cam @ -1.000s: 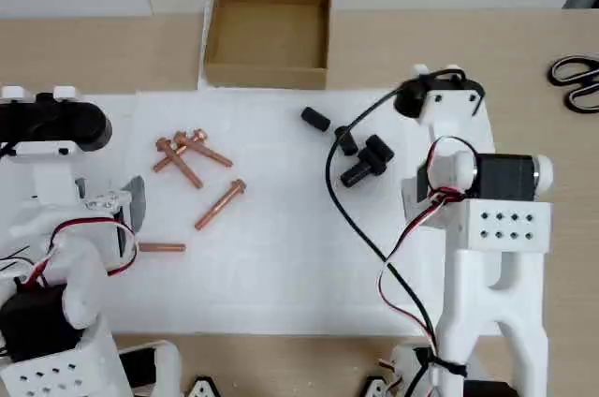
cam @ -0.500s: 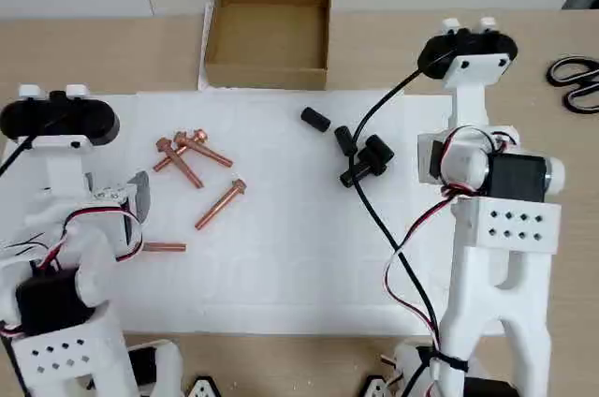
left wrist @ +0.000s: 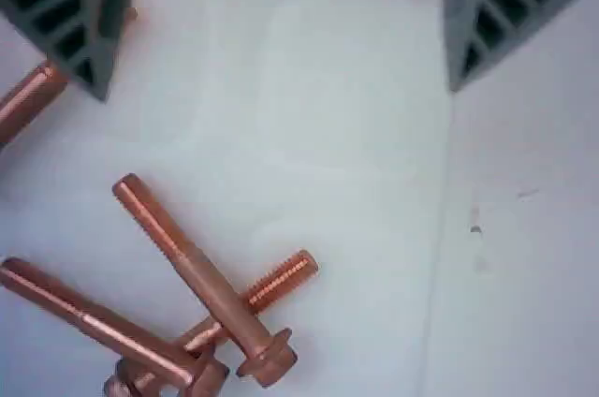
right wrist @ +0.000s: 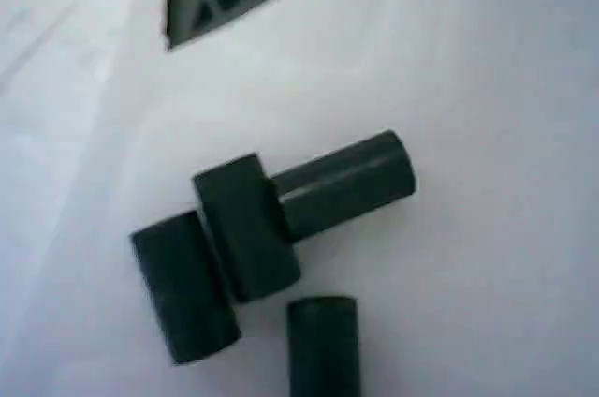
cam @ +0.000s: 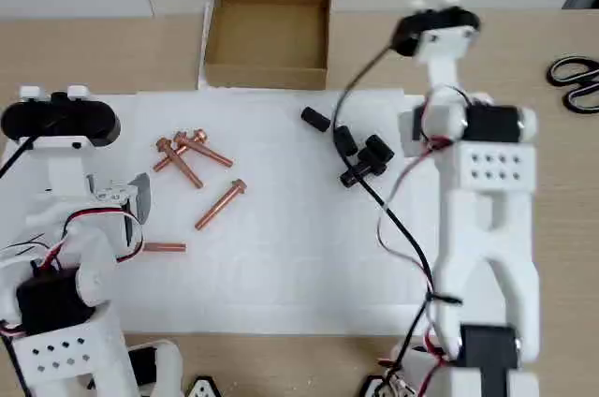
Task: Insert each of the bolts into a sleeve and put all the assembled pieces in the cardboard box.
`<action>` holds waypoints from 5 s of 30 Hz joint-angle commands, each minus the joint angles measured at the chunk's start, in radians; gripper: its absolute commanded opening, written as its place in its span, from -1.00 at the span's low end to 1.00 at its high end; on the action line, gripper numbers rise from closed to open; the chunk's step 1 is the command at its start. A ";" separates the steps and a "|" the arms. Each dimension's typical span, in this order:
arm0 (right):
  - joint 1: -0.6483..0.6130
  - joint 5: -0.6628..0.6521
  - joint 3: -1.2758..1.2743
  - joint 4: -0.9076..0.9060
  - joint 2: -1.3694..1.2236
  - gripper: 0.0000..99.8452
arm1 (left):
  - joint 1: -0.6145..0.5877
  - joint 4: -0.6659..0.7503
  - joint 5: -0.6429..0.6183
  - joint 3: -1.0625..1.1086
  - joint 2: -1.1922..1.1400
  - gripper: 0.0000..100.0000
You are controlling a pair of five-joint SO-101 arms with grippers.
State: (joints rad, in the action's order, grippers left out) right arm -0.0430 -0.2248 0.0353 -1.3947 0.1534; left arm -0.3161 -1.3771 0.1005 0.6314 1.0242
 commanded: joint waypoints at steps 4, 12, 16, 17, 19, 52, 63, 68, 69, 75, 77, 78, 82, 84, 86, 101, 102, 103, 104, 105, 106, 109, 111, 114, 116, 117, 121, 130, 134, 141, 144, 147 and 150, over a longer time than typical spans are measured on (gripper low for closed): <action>-0.136 -0.043 0.308 -0.127 -0.252 -0.66 | 0.000 -0.012 0.000 0.007 0.002 -0.56; -0.216 -0.029 0.499 -0.128 -0.504 -0.66 | -0.003 -0.014 0.000 0.047 0.005 -0.56; -0.217 0.048 0.529 -0.058 -0.559 -0.66 | -0.003 -0.026 0.000 0.045 0.005 -0.56; -0.219 0.058 0.531 -0.039 -0.567 -0.66 | -0.003 -0.026 0.000 0.045 0.005 -0.56; -0.229 0.066 0.531 -0.013 -0.581 -0.66 | -0.003 -0.026 0.000 0.045 0.005 -0.56; -0.248 0.061 0.531 0.105 -0.854 -0.84 | -0.003 -0.026 0.000 0.047 0.000 -0.56; -0.248 0.061 0.548 0.090 -0.855 -0.95 | -0.003 -0.026 0.000 0.047 0.000 -0.56; -0.246 0.063 0.712 -0.094 -0.814 -0.95 | -0.003 -0.026 0.000 0.047 0.003 -0.56; -0.246 0.063 0.738 -0.120 -0.800 -0.95 | -0.003 -0.026 0.000 0.047 0.003 -0.56; -0.237 0.061 0.885 -0.288 -0.690 -0.95 | -0.003 -0.026 0.000 0.047 0.003 -0.56; -0.237 0.061 0.893 -0.328 -0.653 -0.95 | -0.003 -0.028 0.000 0.047 0.003 -0.56; -0.237 0.063 0.891 -0.337 -0.636 -0.95 | -0.003 -0.028 0.000 0.045 0.002 -0.56; -0.228 0.066 0.815 -0.344 -0.553 -0.95 | -0.003 -0.049 0.002 0.042 -0.002 -0.56; -0.226 0.066 0.747 -0.346 -0.486 -0.95 | -0.003 -0.049 0.002 0.042 -0.002 -0.56; -0.223 0.066 0.664 -0.346 -0.401 -0.95 | -0.003 -0.049 0.002 0.042 -0.002 -0.56; -0.219 -0.055 0.000 -0.321 -0.120 -0.94 | -0.003 -0.049 0.002 0.045 -0.002 -0.56; -0.219 -0.071 -0.031 -0.308 -0.120 -0.94 | -0.003 -0.049 0.002 0.045 -0.002 -0.56; -0.219 -0.083 -0.061 -0.288 -0.120 -0.94 | -0.003 -0.049 0.002 0.045 -0.002 -0.56; -0.219 -0.087 -0.094 -0.265 -0.120 -0.94 | -0.003 -0.049 0.002 0.045 -0.002 -0.56; -0.219 -0.087 -0.126 -0.242 -0.120 -0.94 | -0.003 -0.049 0.002 0.045 -0.002 -0.56; -0.219 -0.087 -0.157 -0.217 -0.120 -0.94 | -0.003 -0.049 0.002 0.045 -0.002 -0.56; -0.219 -0.086 -0.242 -0.142 -0.120 -0.94 | -0.003 -0.049 0.002 0.045 0.000 -0.56; -0.219 -0.078 -0.290 -0.096 -0.120 -0.94 | -0.003 -0.049 0.002 0.045 0.000 -0.56; -0.219 -0.075 -0.348 -0.036 -0.120 -0.94 | -0.003 -0.049 0.002 0.045 0.000 -0.56; -0.219 -0.058 -0.379 -0.005 -0.120 -0.94 | -0.003 -0.049 0.002 0.045 0.000 -0.56; -0.219 -0.051 -0.391 0.005 -0.120 -0.94 | -0.003 -0.049 0.002 0.045 0.000 -0.56; -0.219 -0.026 -0.411 0.021 -0.120 -0.85 | -0.003 -0.049 0.002 0.045 0.000 -0.56; -0.219 -0.015 -0.413 0.021 -0.122 -0.76 | -0.003 -0.049 0.002 0.045 0.000 -0.56; -0.219 -0.015 -0.413 0.021 -0.122 -0.76 | -0.003 -0.049 0.002 0.045 0.000 -0.56; -0.222 -0.015 -0.407 0.022 -0.222 -0.76 | -0.003 -0.049 0.002 0.047 0.000 -0.56; -0.222 -0.014 -0.408 0.048 -0.274 -0.76 | -0.003 -0.048 0.002 0.047 0.000 -0.56; -0.223 -0.014 -0.407 0.059 -0.303 -0.76 | -0.003 -0.048 0.002 0.047 0.000 -0.56; -0.222 -0.014 -0.408 0.071 -0.318 -0.76 | -0.003 -0.048 0.002 0.047 0.000 -0.56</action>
State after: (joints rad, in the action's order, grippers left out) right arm -0.2731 -0.2478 -0.3744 -1.3548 -0.1427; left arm -0.3161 -1.4216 0.1005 0.6820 1.0242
